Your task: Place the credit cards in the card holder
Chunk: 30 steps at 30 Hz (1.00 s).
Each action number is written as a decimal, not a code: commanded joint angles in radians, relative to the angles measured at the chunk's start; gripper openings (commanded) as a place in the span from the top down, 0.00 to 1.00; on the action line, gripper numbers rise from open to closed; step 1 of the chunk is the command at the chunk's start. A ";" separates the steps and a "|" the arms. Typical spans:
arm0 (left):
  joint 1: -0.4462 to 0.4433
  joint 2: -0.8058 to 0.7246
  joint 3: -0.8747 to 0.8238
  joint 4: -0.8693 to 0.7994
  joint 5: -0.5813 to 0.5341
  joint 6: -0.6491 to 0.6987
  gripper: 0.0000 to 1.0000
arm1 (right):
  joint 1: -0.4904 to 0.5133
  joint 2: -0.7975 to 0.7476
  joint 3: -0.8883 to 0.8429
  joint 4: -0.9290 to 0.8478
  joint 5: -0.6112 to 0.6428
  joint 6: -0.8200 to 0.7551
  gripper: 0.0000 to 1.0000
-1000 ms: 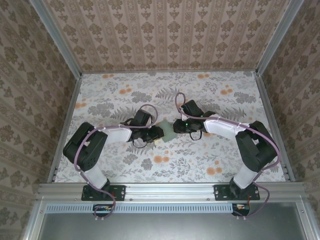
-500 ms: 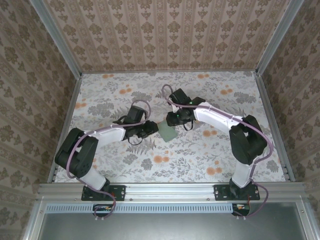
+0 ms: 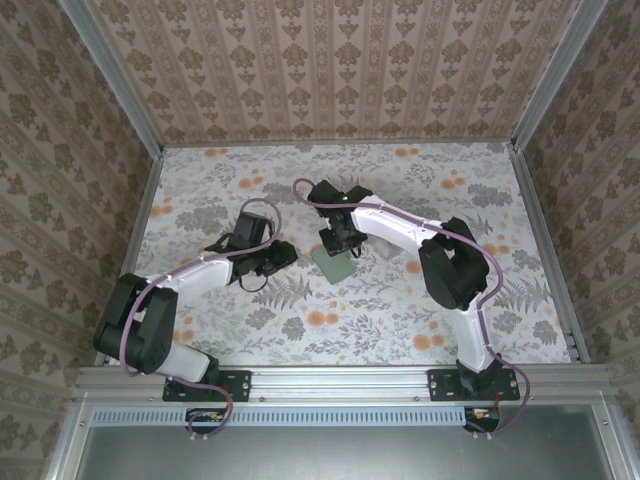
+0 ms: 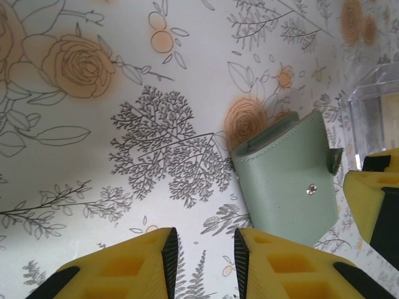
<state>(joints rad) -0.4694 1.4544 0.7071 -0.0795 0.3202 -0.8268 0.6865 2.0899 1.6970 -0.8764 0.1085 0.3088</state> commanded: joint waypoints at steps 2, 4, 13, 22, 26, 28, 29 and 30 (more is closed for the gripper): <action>0.007 -0.011 -0.020 -0.018 -0.009 0.034 0.68 | 0.013 0.043 0.071 -0.103 0.069 -0.014 0.63; 0.007 -0.010 -0.027 -0.006 -0.004 0.032 0.68 | 0.017 0.052 0.084 -0.111 0.073 -0.017 0.63; 0.006 0.002 -0.031 0.004 0.005 0.034 0.68 | 0.024 0.096 0.127 -0.132 0.084 -0.022 0.62; 0.006 0.009 -0.030 0.007 0.007 0.036 0.68 | 0.024 0.116 0.144 -0.151 0.115 -0.026 0.64; 0.006 0.013 -0.031 0.010 0.010 0.036 0.68 | 0.024 0.107 0.138 -0.147 0.121 -0.027 0.71; 0.006 0.016 -0.028 0.012 0.012 0.037 0.68 | 0.024 0.110 0.138 -0.148 0.123 -0.028 0.74; 0.006 0.018 -0.026 0.012 0.013 0.037 0.68 | 0.024 0.111 0.140 -0.150 0.126 -0.028 0.75; 0.006 0.017 -0.026 0.012 0.014 0.037 0.68 | 0.024 0.112 0.139 -0.150 0.127 -0.028 0.77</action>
<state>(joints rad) -0.4694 1.4605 0.6819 -0.0746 0.3210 -0.8146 0.7052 2.1883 1.8133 -0.9806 0.2016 0.2871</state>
